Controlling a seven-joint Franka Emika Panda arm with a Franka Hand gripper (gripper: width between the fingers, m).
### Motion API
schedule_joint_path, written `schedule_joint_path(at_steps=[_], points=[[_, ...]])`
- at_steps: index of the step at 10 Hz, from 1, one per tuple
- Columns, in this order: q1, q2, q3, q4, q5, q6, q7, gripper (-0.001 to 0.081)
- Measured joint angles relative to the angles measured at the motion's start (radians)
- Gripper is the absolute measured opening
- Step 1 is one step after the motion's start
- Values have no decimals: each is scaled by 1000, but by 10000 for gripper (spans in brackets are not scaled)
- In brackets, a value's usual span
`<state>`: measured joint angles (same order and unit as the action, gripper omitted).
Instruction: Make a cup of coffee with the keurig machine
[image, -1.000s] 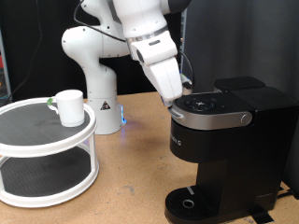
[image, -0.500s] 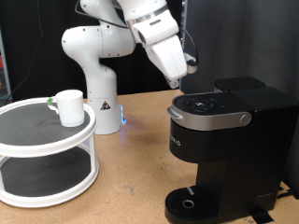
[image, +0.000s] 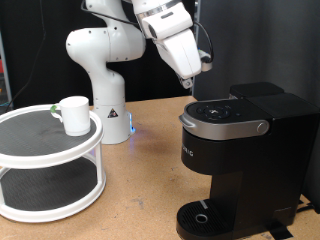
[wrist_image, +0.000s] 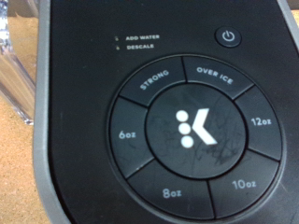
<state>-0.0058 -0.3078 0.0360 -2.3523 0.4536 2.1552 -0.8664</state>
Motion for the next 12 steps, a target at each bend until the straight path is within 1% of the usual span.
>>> schedule_joint_path(at_steps=[1,3,5,6,7,8,10,11,12], points=[[0,0,-3,-2,-4,-14,-30,2],[-3,-15,-34,-8,-11,-98,-127,2],[-11,-58,-80,-22,-11,-205,-207,2],[-15,-80,-99,-25,-17,-258,-232,2],[-16,-97,-105,-29,-21,-280,-242,2],[-16,-94,-104,-29,-20,-278,-240,2],[-18,-96,-109,-55,94,-208,-177,2],[-24,-101,-116,-71,136,-195,-139,2],[-35,-109,-122,-87,149,-194,-95,2]])
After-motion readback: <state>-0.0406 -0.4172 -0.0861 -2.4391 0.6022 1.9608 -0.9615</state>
